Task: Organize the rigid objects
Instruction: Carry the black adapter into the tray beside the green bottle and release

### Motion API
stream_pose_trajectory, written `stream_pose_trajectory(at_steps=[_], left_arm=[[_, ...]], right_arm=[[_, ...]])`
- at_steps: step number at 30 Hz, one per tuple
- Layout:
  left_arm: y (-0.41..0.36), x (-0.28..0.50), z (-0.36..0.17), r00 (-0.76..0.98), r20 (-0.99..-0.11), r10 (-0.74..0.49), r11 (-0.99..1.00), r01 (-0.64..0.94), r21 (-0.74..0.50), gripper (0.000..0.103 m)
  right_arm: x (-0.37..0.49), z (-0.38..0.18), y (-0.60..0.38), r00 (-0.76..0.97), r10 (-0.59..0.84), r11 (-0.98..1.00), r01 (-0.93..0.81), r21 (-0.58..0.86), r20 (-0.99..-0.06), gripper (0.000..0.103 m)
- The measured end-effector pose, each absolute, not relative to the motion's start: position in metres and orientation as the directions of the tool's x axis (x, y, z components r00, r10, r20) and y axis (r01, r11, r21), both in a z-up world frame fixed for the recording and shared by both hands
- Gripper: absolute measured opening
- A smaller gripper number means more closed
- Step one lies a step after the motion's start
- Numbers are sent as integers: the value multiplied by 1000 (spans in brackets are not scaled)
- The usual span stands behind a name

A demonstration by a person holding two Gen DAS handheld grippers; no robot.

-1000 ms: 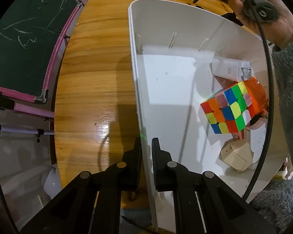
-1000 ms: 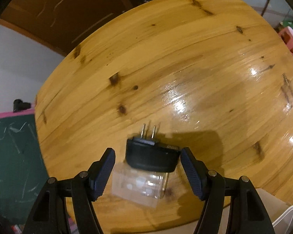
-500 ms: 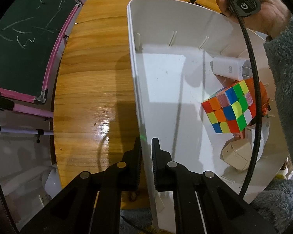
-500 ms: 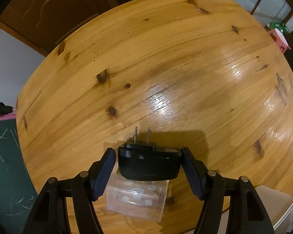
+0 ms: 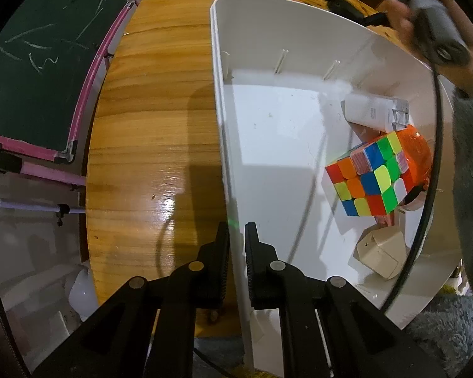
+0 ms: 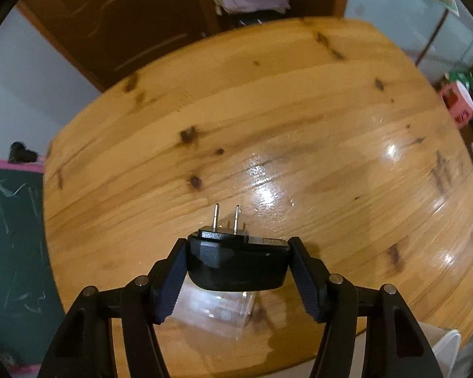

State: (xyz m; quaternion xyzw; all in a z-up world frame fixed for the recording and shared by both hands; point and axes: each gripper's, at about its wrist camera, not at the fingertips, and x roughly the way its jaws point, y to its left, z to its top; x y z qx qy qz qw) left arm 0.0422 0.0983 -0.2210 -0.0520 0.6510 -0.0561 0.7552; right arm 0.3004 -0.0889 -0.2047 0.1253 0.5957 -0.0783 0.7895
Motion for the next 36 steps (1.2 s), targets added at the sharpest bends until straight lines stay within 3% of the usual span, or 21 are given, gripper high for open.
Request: stream_pose_trajectory(at_steps=[12,21,30,36], left_arm=[[108,41,-223,155,-974,-163,986,-6,-166,9],[101,37,-222,168,-975,-149,988,-8,-152,9],[97,37,-221,177,-975,-131,991,-11,-135,9],[96,35,-221,185,-975,-125,991,-13,-129,9]], right_arm=[[247,-112,-93,448,59,990,85,108,-892,63],[203,-74,-99,501,75,997,-29,69,-862,63],[146,-54,-107,526,79,985,-174,-16,-847,63],[107,-70,-107,500,60,961,-263,-86,-864,63]])
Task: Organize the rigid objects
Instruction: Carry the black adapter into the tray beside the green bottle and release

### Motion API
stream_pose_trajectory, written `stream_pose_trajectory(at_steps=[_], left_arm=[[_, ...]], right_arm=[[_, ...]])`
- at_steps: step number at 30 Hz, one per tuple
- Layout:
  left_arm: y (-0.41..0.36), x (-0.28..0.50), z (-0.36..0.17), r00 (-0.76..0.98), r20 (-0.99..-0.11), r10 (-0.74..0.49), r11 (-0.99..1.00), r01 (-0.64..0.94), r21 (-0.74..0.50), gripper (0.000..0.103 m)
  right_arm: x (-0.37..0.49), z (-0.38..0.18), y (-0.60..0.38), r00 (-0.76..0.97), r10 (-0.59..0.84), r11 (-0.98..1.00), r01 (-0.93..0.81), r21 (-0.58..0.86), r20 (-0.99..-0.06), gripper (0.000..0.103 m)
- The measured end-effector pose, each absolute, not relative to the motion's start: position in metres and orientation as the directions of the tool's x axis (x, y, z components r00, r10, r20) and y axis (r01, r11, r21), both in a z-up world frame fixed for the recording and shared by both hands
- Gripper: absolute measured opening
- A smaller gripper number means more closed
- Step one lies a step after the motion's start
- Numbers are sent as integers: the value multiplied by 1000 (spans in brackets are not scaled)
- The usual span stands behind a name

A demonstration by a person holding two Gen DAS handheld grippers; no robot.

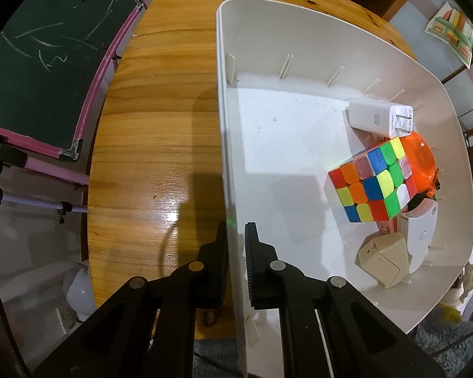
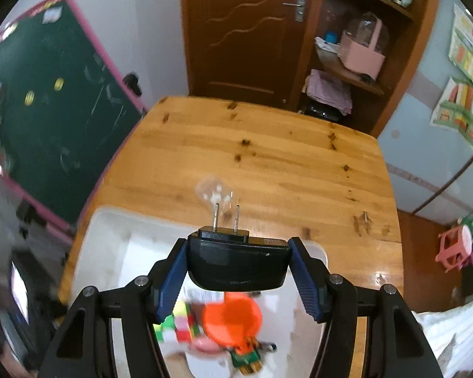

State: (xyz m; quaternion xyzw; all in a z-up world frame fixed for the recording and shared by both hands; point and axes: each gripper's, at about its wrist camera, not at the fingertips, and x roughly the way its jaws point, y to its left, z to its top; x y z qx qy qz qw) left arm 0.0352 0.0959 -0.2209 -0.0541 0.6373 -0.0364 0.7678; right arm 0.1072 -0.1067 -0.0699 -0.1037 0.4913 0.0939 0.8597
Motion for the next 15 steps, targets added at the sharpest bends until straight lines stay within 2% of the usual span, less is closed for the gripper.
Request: stream_pose_trajectory(at_steps=[15], left_arm=[[96,35,-223,191,-974,-121,992,-11,-125,9]], right_arm=[[60,-168,-122,262,39,960,-279,-37,-964,64]])
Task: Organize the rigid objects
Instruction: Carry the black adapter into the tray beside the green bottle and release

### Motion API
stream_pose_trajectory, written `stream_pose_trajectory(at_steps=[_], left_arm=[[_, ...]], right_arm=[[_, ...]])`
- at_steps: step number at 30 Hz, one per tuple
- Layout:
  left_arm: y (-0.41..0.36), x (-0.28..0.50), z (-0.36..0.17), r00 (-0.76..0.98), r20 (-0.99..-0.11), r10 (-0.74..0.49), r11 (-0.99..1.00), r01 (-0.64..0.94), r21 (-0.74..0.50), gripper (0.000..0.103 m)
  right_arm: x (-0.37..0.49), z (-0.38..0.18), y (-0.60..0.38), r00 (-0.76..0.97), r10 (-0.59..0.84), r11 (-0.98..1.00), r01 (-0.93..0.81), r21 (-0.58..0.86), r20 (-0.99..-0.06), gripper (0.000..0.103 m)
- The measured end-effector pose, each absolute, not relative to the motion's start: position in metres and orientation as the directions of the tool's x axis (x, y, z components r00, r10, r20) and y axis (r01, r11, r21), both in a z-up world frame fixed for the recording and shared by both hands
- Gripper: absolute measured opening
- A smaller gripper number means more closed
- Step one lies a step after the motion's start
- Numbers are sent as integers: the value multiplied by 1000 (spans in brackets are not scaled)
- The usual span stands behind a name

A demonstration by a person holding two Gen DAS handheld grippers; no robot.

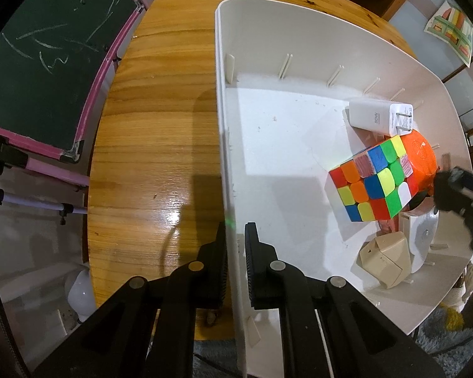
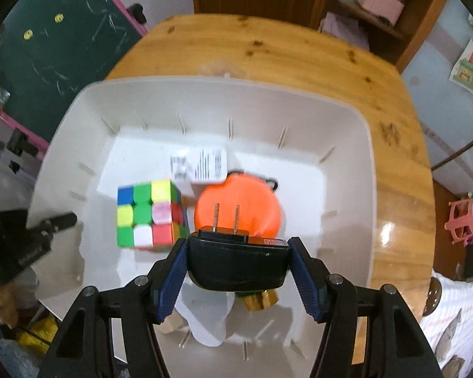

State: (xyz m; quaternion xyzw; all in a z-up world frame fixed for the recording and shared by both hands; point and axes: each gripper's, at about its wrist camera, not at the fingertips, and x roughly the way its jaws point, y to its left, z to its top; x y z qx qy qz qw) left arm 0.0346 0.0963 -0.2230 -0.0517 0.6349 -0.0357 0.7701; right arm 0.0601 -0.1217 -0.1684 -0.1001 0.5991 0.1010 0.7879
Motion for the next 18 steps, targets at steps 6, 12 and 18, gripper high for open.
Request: stream_pose_trajectory(at_steps=[6,12,18], left_arm=[[98,34,-224,191,-974,-125,992,-12,-129,9],[97,33,-225,189,-974,-124,992,-9,-128,9],[97,34,-225,189,-974,-125,992,-9,-129,9]], right_arm=[[56,-175,-119,228,75,962,-272,10,-971,65],[49,-171,-116,236,100,963,-269,34,-967,69],[48,-167,-116,249,109,962,-270,39,-962,69]])
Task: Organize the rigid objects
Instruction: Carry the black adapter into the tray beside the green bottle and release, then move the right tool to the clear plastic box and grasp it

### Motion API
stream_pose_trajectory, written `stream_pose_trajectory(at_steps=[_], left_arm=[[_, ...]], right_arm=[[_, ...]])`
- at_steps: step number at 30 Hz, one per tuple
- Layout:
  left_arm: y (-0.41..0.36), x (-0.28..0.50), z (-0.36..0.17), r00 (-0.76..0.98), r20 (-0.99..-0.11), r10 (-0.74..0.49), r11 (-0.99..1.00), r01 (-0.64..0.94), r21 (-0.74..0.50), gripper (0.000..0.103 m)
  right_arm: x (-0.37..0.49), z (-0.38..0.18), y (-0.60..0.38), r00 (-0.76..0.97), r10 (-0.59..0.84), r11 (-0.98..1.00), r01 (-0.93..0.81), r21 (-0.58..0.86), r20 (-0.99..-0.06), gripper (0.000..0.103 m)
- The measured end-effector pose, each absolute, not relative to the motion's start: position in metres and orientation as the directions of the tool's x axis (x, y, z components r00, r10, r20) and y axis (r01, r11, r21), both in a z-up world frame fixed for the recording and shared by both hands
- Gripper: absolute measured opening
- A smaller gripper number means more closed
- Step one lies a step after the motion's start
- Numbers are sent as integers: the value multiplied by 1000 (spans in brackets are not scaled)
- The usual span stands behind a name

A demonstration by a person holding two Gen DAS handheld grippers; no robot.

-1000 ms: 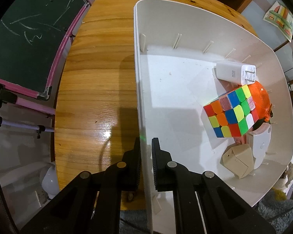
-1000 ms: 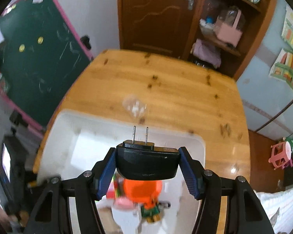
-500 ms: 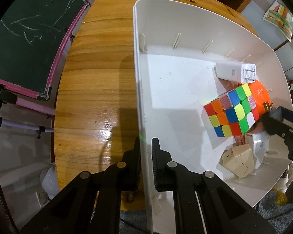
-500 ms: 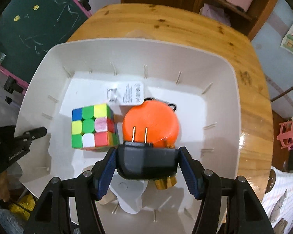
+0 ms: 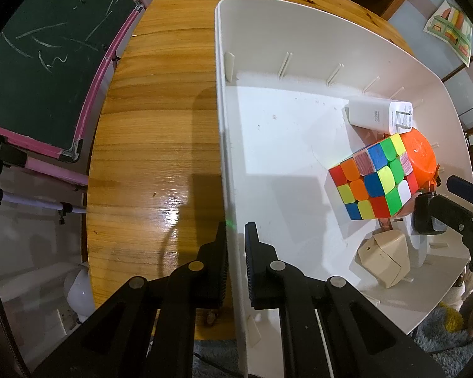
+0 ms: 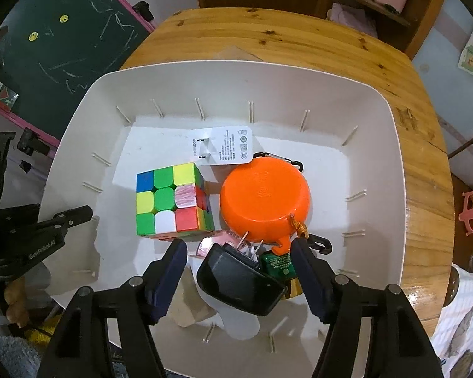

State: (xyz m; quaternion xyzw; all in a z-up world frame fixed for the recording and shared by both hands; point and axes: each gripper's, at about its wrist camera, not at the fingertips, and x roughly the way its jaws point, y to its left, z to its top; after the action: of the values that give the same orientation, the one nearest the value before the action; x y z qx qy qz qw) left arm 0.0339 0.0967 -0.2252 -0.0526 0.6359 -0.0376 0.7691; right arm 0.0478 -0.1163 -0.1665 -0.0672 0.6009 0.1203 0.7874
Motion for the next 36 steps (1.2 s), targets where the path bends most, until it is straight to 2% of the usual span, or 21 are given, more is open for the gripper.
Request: stream_pose_trajectory(at_steps=[26,36], left_arm=[[97,32,-226,181,-975,-132,991,-1,-134,9],[99,33,-227,178,-974,-141,990,-1,-144,9]], right_arm=[[79,-123,-109,323,118,954,-301,17,-939,69],[110,-71,-94,412,112,930,-364,-50,-904,69]])
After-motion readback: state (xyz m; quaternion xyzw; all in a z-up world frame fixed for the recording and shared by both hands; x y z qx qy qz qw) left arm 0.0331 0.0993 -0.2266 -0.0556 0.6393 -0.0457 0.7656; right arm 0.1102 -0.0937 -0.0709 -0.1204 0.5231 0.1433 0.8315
